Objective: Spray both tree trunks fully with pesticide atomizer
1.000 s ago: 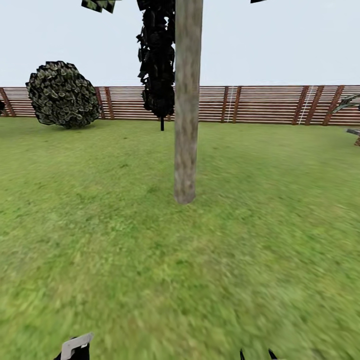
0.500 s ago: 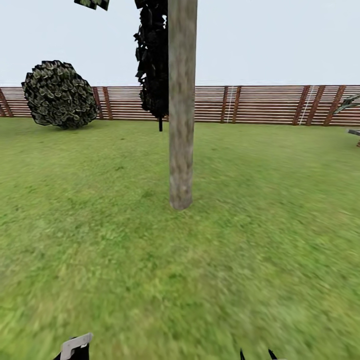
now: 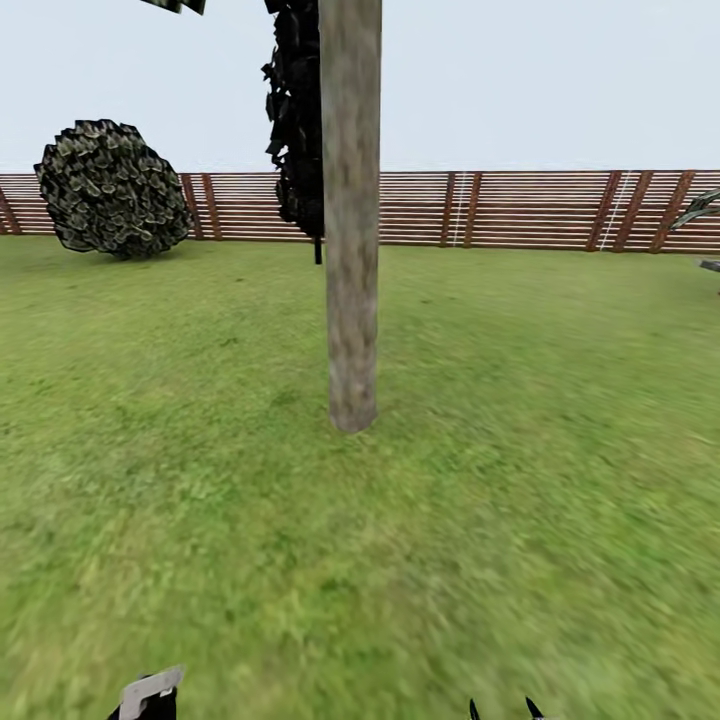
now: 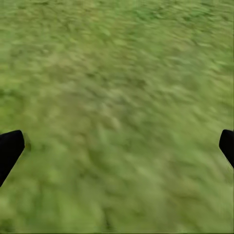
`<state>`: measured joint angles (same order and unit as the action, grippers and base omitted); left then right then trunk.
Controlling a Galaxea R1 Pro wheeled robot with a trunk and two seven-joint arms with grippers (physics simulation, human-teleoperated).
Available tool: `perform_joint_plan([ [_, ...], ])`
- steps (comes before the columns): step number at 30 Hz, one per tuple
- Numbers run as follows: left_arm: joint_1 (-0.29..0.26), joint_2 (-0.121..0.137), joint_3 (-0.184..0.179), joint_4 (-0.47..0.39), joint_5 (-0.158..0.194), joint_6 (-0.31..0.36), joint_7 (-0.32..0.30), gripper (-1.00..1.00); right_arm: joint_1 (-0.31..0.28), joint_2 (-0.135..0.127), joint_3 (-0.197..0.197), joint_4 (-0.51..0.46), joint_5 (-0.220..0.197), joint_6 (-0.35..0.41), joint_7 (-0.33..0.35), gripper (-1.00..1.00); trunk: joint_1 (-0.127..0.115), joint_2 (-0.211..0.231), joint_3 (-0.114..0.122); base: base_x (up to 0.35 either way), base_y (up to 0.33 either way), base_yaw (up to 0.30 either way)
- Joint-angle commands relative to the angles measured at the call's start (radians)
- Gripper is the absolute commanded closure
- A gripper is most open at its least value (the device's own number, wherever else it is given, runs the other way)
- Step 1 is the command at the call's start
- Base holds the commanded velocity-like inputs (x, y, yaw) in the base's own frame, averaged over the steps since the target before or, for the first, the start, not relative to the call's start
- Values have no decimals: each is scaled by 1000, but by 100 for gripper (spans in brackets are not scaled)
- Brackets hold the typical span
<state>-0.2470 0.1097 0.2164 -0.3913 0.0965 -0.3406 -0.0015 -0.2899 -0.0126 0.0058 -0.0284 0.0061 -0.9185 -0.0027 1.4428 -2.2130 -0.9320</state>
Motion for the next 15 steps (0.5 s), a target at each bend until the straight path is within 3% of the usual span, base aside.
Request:
perform_joint_plan([
  [1, 0, 0, 0, 0, 0, 0, 0, 100, 0, 7, -6, -1, -5, 0, 0, -100, 0, 0, 0, 293, -140, 0],
  [4, 0, -1, -1, 0, 0, 0, 0, 100, -2, 35, -9, -35, -8, -1, -2, -100, 0, 0, 0, 292, -140, 0],
  [6, 0, -1, -1, 0, 0, 0, 0, 100, -2, 34, -11, -84, -6, -1, -3, -100, 0, 0, 0, 292, -140, 0],
  [10, 0, -1, -1, 0, 0, 0, 0, 100, -2, -2, -6, -146, 1, 3, 3, -100, 0, 0, 0, 292, -139, 0],
  [12, 0, -1, -1, 0, 0, 0, 0, 100, -2, -36, -2, -148, 12, 6, 6, -100, 0, 0, 0, 292, -139, 0],
  [15, 0, -1, 0, 0, -1, 0, 0, 100, -2, -52, 0, -149, 20, 7, 6, -100, 0, 0, 0, 292, -140, 0],
])
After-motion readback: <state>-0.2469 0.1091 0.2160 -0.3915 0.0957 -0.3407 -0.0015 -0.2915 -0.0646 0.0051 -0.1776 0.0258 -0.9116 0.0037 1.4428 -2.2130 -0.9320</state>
